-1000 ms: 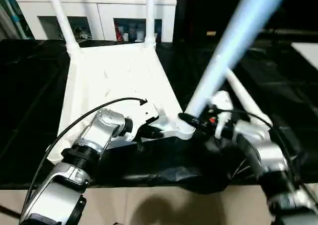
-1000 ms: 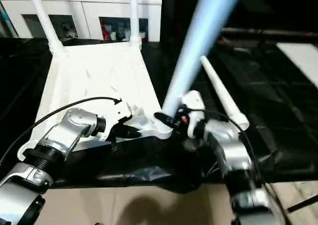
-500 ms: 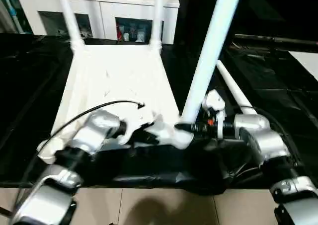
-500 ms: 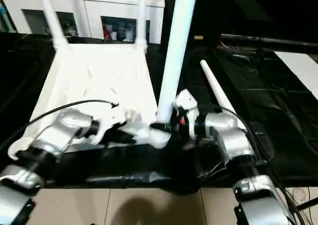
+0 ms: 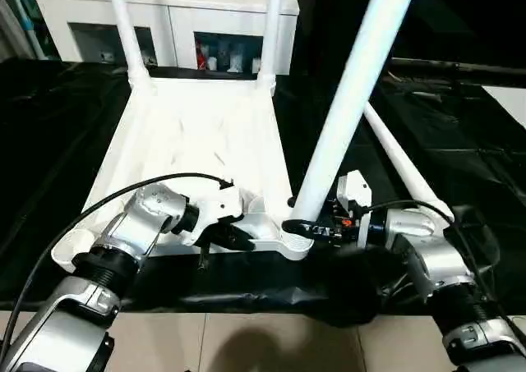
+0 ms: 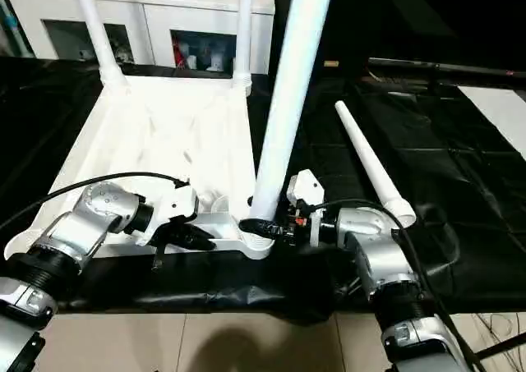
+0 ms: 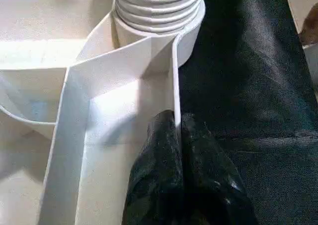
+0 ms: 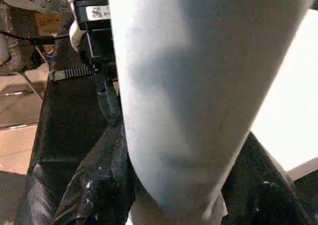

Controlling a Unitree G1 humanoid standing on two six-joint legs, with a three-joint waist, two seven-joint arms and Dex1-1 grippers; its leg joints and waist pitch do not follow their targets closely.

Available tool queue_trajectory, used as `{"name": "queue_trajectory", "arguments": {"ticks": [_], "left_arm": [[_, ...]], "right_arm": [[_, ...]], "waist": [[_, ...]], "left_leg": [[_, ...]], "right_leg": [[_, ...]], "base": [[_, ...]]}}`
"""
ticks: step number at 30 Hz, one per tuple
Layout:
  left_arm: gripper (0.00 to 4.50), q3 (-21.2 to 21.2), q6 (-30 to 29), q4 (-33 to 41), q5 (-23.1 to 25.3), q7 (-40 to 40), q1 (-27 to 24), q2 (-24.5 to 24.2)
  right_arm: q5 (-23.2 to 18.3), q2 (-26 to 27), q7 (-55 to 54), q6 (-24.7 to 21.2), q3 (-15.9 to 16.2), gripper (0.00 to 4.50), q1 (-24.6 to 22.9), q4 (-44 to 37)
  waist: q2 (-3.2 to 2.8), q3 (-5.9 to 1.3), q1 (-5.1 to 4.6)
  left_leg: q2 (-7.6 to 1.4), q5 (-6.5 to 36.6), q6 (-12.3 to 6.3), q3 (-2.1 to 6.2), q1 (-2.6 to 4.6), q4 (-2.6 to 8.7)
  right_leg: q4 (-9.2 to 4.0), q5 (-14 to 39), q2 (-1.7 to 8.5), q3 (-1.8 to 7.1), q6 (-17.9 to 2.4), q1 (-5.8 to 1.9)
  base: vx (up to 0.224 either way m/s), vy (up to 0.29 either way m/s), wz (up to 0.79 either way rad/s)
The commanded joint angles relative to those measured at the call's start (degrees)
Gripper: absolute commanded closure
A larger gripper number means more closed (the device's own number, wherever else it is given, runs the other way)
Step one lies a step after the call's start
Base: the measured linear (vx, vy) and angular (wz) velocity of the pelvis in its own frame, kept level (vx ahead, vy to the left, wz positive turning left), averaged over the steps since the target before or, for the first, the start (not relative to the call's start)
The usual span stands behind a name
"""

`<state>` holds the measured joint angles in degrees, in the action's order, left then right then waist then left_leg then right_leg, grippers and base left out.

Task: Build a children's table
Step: Pick table leg

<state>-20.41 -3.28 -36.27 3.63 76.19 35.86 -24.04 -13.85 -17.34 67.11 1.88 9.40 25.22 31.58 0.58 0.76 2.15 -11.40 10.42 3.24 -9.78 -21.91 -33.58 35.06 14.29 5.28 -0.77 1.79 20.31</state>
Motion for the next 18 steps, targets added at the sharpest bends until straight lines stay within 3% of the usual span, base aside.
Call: {"name": "queue_trajectory", "arguments": {"ticks": [1,3,4,7,8,11,13,14,16,18], "left_arm": [[4.50,-1.96,1.22,0.22,-0.51,3.59,1.27,0.93],[4.50,-1.79,0.92,-0.43,-0.26,2.94,1.43,1.20],[4.50,-1.00,-0.86,-1.95,-0.06,1.05,1.99,2.07],[4.50,0.19,-3.09,-3.83,-0.31,-1.45,2.89,3.45],[4.50,0.45,-3.83,-4.26,-0.37,-2.18,3.12,3.82],[4.50,2.49,-8.41,-7.43,0.42,-10.72,5.60,6.17],[4.50,3.00,-9.31,-8.11,0.63,-12.71,6.13,6.62],[4.50,4.85,-11.80,-9.88,0.87,-19.00,7.56,8.00],[4.50,7.27,-15.10,-12.15,0.74,-26.36,9.13,9.77],[4.50,9.03,-16.86,-13.72,0.65,-31.89,10.13,11.57]], "right_arm": [[5.42,0.21,-3.37,-3.20,3.23,2.64,-3.25,8.15],[5.84,0.78,-6.39,-3.24,2.42,2.64,-2.37,9.65],[6.84,1.89,-13.13,-2.90,0.71,2.64,-0.41,13.00],[7.08,3.38,-21.00,-3.30,-1.65,2.64,1.80,16.15],[7.13,3.77,-23.04,-3.45,-2.19,2.64,2.29,16.83],[6.65,6.86,-34.93,-4.81,-5.19,2.64,4.51,19.09],[6.72,7.35,-36.84,-4.81,-5.49,2.64,4.79,19.42],[7.14,8.48,-41.16,-4.56,-5.92,2.64,5.39,20.30],[7.25,10.15,-46.96,-4.11,-6.58,2.64,6.57,22.47],[6.96,12.03,-52.63,-3.91,-7.28,2.64,8.30,25.57]], "waist": [[-1.45,-1.65,-0.14],[-1.52,-1.47,-0.32],[-1.60,-1.12,-0.66],[-1.45,-0.94,-1.29],[-0.98,-0.99,-1.61],[-0.78,-0.85,-2.19],[-0.89,-1.10,-2.25],[-0.65,-1.14,-2.23],[-0.32,-1.22,-1.98],[-0.29,-1.13,-1.87]], "left_leg": [[-1.55,16.39,0.10,0.13,1.56,4.98],[-1.57,19.12,0.75,0.12,1.72,5.18],[-1.54,22.83,2.07,0.19,1.95,5.45],[-1.47,24.84,4.00,0.79,1.79,5.93],[-1.49,24.52,4.14,0.86,1.63,6.00],[-1.39,26.15,4.54,1.04,1.66,6.08],[-1.42,25.35,4.71,1.05,1.58,6.01],[-1.25,22.75,4.24,0.84,1.05,6.00],[-1.17,21.93,3.73,0.47,1.39,5.71],[-1.05,21.85,3.11,0.41,1.27,5.64]], "right_leg": [[-3.60,-3.28,1.62,0.57,-16.89,-0.85],[-3.92,0.83,1.72,0.65,-16.74,-0.73],[-4.50,8.61,2.04,0.94,-15.85,-0.35],[-5.26,18.21,2.31,1.01,-12.85,-0.30],[-5.32,18.30,2.25,0.98,-12.38,-0.22],[-5.48,20.83,2.24,0.94,-11.66,0.33],[-5.45,19.68,2.21,0.99,-11.36,0.32],[-5.28,16.48,2.03,0.97,-11.35,0.20],[-5.33,15.10,2.02,1.01,-11.70,0.57],[-5.56,16.52,2.07,1.05,-11.46,0.61]], "base": [[0.000,0.000,0.00],[0.000,0.000,0.00],[0.000,0.000,0.00],[0.000,0.000,0.00],[0.000,0.000,0.00],[0.000,0.000,0.00],[0.000,0.000,0.00],[0.000,0.000,0.00],[0.000,0.000,0.00],[0.000,0.000,0.00]]}}
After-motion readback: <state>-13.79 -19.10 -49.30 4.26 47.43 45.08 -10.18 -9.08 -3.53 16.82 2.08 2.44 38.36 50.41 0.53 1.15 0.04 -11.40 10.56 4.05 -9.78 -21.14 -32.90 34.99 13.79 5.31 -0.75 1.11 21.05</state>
